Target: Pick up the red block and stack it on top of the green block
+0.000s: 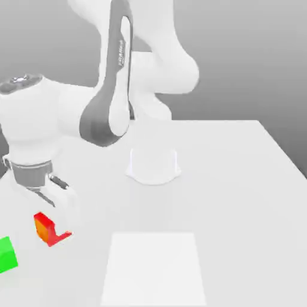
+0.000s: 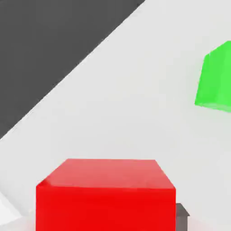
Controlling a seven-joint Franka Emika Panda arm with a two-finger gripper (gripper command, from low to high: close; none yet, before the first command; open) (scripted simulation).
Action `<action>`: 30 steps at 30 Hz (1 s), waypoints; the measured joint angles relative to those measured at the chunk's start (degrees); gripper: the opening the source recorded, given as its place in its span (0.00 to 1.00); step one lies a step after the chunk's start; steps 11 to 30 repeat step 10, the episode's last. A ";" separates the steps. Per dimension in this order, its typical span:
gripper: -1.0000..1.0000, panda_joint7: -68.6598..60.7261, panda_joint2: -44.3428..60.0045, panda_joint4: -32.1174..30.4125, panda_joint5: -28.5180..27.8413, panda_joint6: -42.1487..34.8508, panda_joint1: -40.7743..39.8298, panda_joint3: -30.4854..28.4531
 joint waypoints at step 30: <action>1.00 -2.37 10.96 5.89 4.72 4.81 -5.35 -0.66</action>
